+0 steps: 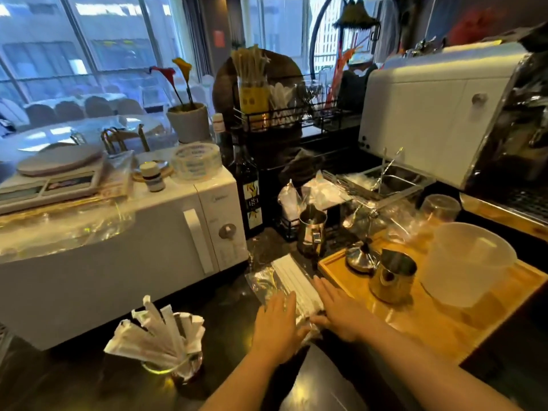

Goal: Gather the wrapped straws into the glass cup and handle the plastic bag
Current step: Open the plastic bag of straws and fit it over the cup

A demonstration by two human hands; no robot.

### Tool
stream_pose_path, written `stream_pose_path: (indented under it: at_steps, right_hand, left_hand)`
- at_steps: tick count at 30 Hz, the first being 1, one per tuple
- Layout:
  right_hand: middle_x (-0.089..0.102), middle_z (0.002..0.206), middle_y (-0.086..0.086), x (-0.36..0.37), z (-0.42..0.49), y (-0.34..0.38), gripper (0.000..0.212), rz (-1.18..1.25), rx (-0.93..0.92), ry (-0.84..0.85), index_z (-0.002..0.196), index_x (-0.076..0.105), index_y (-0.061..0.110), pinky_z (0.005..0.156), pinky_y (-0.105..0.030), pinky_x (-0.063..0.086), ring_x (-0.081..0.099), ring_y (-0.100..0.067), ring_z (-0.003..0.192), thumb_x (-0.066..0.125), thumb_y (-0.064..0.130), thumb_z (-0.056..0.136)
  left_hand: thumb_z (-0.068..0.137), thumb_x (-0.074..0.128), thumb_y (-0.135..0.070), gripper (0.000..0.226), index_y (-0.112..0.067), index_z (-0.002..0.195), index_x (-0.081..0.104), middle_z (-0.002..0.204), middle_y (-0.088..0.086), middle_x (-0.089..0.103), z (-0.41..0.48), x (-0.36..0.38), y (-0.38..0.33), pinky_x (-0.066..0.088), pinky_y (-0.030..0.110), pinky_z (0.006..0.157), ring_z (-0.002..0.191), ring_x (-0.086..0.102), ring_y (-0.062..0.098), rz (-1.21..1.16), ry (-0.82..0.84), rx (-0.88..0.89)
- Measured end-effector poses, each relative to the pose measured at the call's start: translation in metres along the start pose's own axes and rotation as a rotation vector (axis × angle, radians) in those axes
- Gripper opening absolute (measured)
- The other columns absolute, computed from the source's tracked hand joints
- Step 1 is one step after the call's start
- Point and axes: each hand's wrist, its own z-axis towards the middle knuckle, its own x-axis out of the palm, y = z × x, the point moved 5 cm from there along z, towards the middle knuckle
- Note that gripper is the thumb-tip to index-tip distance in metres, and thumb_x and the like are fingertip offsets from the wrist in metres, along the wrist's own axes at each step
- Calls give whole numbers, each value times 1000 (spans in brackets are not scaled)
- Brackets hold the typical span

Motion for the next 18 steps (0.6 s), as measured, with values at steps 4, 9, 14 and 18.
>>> stream_pose_path:
  at_steps: [4, 9, 14, 18]
  right_hand:
    - [4, 157, -12, 9, 0, -11, 87, 127, 63, 4, 145, -10, 12, 117, -38, 18, 13, -28, 143, 47, 45, 89]
    - [24, 150, -17, 13, 6, -20, 81, 215, 185, -30, 145, 5, 7, 111, -37, 26, 26, -32, 136, 55, 37, 88]
    - [50, 129, -17, 12, 14, -22, 55, 313, 287, -106, 125, 39, 7, 93, -35, 43, 50, -30, 115, 66, 25, 80]
    - [59, 115, -16, 17, 17, -23, 40, 405, 328, -89, 111, 46, 8, 79, -34, 46, 56, -26, 97, 67, 16, 79]
  left_hand:
    - [86, 46, -48, 70, -14, 140, 18, 145, 11, 30, 1, 10, -9, 29, 41, 106, 132, 30, 28, 40, 48, 53]
    - [86, 49, -39, 50, -10, 125, 36, 131, 14, 42, 5, 17, -15, 37, 42, 96, 120, 39, 32, 82, 96, 73]
    - [93, 38, -22, 33, -4, 120, 41, 127, 19, 45, 8, 19, -20, 41, 44, 89, 117, 41, 35, 117, 117, 110]
    - [93, 35, -7, 29, 1, 120, 41, 126, 23, 45, 11, 17, -25, 43, 47, 89, 117, 42, 38, 197, 159, 161]
